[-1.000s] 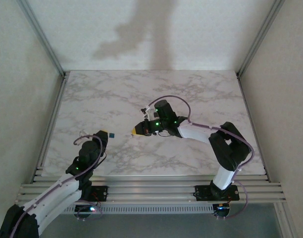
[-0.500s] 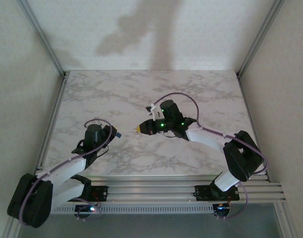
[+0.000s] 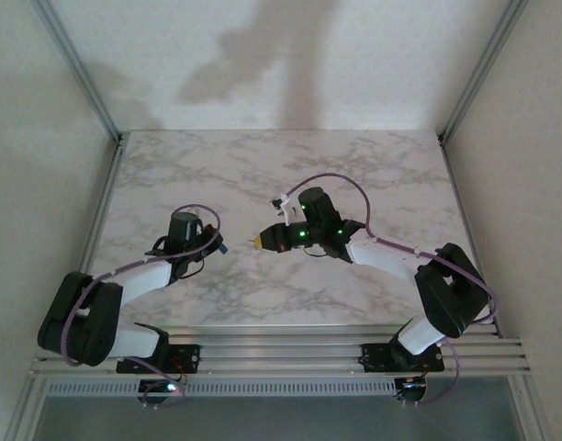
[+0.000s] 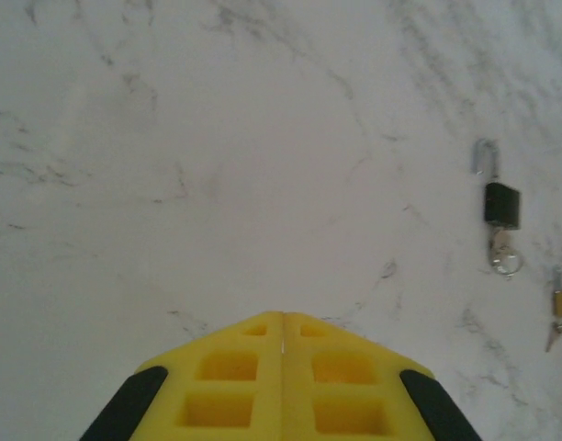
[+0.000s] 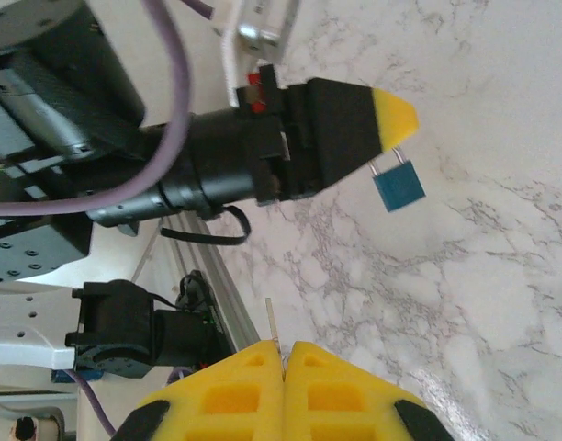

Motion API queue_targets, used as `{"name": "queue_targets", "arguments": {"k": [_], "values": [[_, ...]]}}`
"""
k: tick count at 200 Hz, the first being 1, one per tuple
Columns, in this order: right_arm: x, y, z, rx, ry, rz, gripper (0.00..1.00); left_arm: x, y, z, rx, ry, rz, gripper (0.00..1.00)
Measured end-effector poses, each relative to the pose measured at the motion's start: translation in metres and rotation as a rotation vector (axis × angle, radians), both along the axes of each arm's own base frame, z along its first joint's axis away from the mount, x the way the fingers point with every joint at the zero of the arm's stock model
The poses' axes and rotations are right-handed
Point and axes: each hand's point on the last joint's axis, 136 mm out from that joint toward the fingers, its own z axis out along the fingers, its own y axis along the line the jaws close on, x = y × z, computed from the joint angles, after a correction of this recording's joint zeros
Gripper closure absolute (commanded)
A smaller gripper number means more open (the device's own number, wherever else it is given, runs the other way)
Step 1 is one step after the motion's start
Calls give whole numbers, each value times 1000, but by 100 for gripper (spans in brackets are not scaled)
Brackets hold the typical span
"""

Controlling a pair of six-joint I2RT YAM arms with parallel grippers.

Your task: Lock with the key

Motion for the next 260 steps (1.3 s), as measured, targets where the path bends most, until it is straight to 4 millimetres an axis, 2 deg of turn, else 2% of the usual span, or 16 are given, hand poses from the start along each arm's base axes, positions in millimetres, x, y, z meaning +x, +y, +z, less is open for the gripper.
{"name": "queue_targets", "arguments": {"k": [22,93,122,184,229,260], "values": [[-1,0,3,10,-6,6,100,1,-2,-11,13,31,-17,100],[-3,0,6,25,-16,12,100,8,-8,-26,34,60,-61,100],[-2,0,6,25,-16,12,100,11,-10,-25,33,50,-77,100],[-2,0,6,25,-16,12,100,12,-10,-27,51,48,-94,80],[-2,0,6,26,-15,12,100,13,-10,-27,57,46,-99,72],[-2,0,6,25,-13,10,100,13,-10,-27,60,45,-99,63]]}}
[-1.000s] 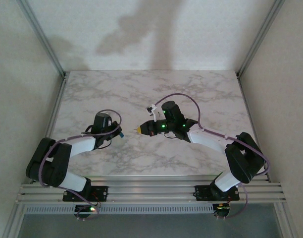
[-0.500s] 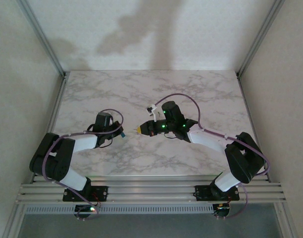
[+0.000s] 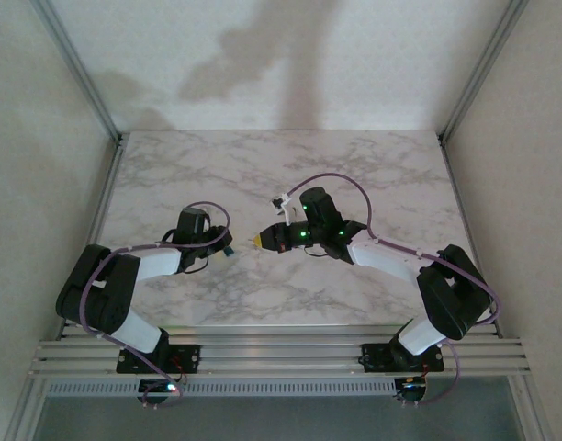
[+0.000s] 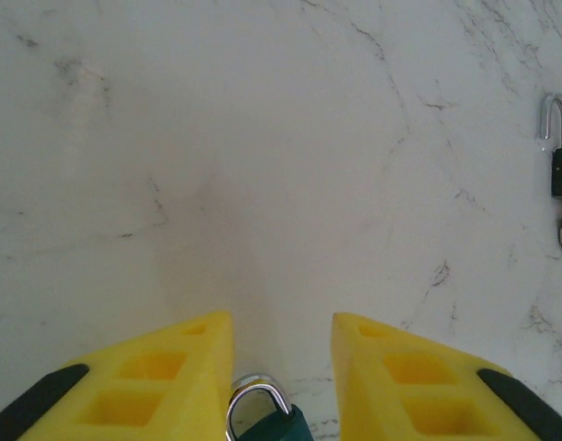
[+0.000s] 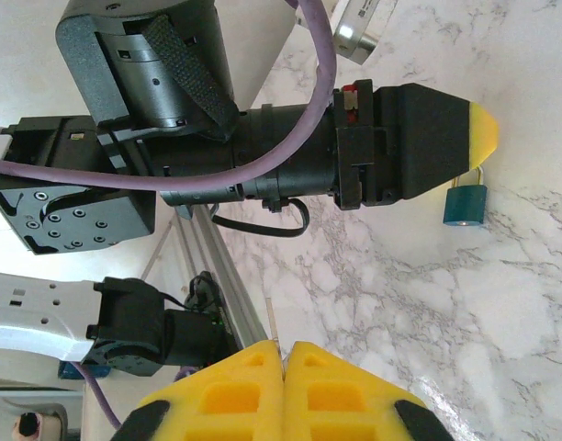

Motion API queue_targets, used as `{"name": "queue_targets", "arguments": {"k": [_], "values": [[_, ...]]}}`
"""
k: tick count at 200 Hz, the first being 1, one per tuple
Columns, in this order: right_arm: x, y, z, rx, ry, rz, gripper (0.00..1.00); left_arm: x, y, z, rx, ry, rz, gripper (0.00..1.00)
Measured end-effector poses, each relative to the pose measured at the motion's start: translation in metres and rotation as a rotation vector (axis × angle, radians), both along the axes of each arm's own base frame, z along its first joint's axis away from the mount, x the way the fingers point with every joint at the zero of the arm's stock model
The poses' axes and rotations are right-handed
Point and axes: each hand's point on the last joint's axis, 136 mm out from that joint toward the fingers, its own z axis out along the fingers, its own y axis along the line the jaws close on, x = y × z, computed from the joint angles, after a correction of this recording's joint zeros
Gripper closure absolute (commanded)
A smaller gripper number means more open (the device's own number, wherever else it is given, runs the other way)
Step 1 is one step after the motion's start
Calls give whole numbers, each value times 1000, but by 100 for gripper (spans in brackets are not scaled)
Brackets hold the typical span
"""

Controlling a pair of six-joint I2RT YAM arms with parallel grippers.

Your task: Lock with the key

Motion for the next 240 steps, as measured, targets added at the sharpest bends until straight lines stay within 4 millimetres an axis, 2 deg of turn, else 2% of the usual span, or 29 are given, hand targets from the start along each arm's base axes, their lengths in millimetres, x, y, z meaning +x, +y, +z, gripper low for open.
{"name": "queue_targets", "arguments": {"k": [28,60,79,116,149,187,212,240], "values": [[0,0,0,-1,-1,-2,100,0,1,6,2,-12,4,48],[5,-1,-5,-17,-4,-24,100,3,3,43,-18,-126,15,33],[9,0,-14,-40,-3,-44,100,0,5,59,-28,-190,22,21],[11,4,-40,-108,12,-62,100,-11,12,70,-32,-261,42,1],[17,13,-59,-186,-1,-76,100,-17,22,84,-32,-338,81,0],[32,28,-75,-273,-31,-105,100,-24,42,106,-20,-433,184,0],[43,34,-96,-334,-19,-129,100,-30,55,120,-26,-492,255,0],[49,36,-122,-408,9,-141,100,-32,64,122,-25,-509,306,0]]}}
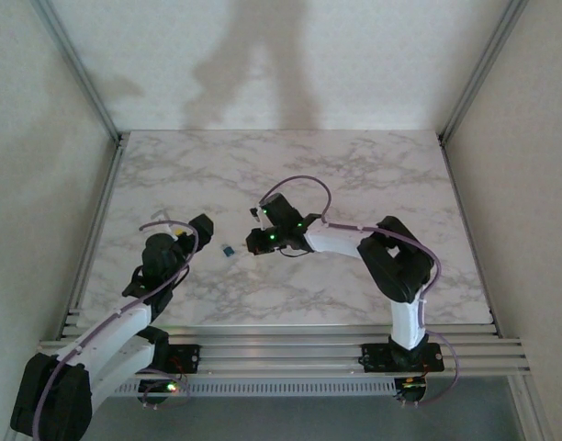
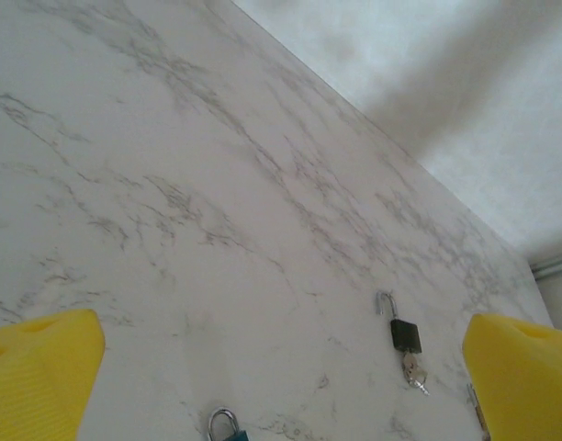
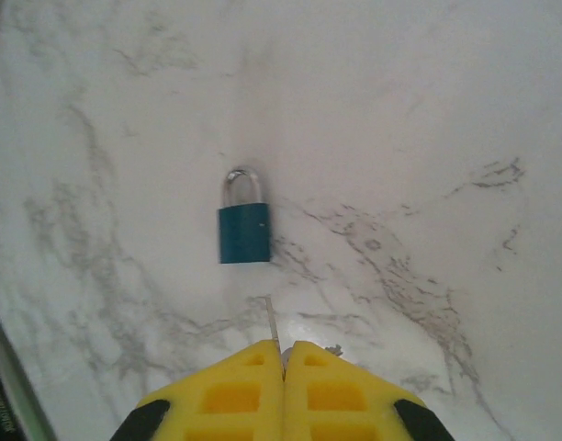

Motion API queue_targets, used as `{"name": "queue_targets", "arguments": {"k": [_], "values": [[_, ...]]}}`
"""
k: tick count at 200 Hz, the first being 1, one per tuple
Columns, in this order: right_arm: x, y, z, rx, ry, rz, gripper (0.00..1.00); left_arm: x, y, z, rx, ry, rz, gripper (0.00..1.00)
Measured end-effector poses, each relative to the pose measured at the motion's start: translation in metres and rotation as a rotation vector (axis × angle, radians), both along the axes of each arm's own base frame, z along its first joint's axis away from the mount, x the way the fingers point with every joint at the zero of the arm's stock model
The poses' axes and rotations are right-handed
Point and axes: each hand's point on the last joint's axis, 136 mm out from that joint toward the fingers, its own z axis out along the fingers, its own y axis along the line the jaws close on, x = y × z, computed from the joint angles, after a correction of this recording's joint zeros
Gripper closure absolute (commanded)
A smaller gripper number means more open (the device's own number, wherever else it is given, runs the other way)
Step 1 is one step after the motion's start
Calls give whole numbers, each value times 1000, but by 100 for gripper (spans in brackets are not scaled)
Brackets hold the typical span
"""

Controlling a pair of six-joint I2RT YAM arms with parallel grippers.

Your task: Lock with the key

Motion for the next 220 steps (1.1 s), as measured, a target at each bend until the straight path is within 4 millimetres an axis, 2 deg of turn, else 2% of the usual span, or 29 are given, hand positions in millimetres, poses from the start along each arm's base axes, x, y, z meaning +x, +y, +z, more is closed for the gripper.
{"name": "queue_targets", "arguments": {"k": [18,57,101,125,174,220], "values": [[3,3,-10,-31,11,-3,100,0,3,-1,-1,5,19,0],[14,17,-11,-35,5,-3,100,0,6,-1,0,5,36,0],[18,25,-22,-57,23,4,100,-1,8,4,-2,-13,47,0],[16,25,-28,-74,36,6,100,-1,9,4,-1,-14,51,1],[22,31,-23,-68,31,7,100,-1,9,4,0,-14,54,0],[19,31,-32,-90,48,11,99,-1,9,4,0,-13,54,1]]}}
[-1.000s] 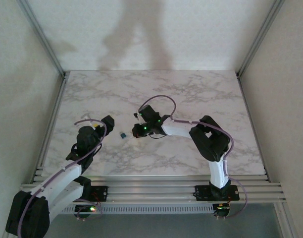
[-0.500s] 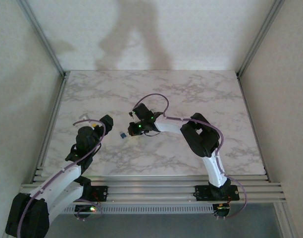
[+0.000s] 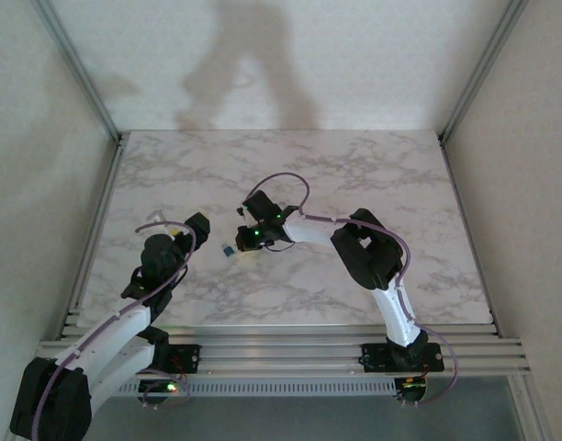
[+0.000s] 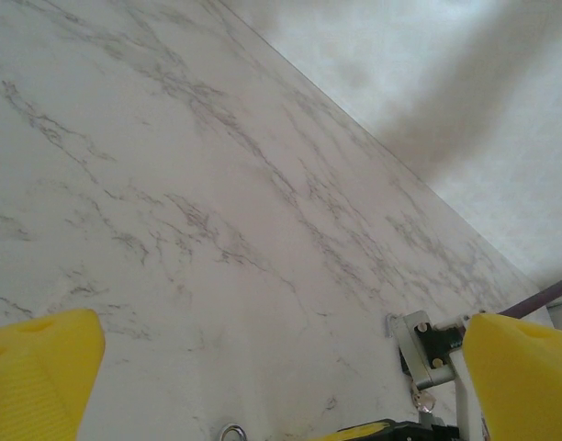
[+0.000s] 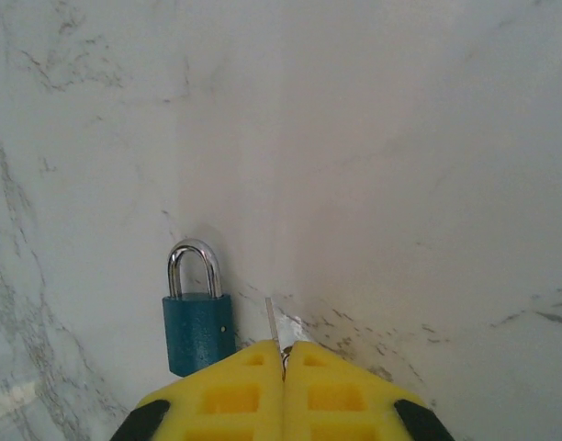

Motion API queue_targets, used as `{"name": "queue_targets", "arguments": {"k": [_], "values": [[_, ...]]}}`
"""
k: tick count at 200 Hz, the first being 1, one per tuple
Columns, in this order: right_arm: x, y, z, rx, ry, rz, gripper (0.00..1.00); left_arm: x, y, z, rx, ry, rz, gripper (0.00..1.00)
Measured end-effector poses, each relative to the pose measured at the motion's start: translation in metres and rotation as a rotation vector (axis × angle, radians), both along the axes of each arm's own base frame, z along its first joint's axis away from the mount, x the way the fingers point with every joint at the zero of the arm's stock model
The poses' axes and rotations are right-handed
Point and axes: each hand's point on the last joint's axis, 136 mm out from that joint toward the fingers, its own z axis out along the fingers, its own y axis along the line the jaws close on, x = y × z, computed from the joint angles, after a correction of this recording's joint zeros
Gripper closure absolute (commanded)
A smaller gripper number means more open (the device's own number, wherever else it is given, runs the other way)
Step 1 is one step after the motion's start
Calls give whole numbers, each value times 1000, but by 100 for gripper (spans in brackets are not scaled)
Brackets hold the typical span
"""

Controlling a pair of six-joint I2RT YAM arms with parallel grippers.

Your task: Lock with the key

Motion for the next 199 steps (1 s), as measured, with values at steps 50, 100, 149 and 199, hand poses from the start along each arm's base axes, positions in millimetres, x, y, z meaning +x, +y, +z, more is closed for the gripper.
{"name": "queue_targets", "arguments": {"k": [50,100,149,199], "values": [[1,2,3,-4,-3,7,93,0,0,-1,0,2,0,0],[-1,0,-1,-28,-8,11,86,0,0,0,0,1,0,0],[-5,1,-2,-37,-4,21,80,0,0,0,0,2,0,0],[-6,1,-1,-37,-11,30,71,0,0,-1,0,2,0,0]]}}
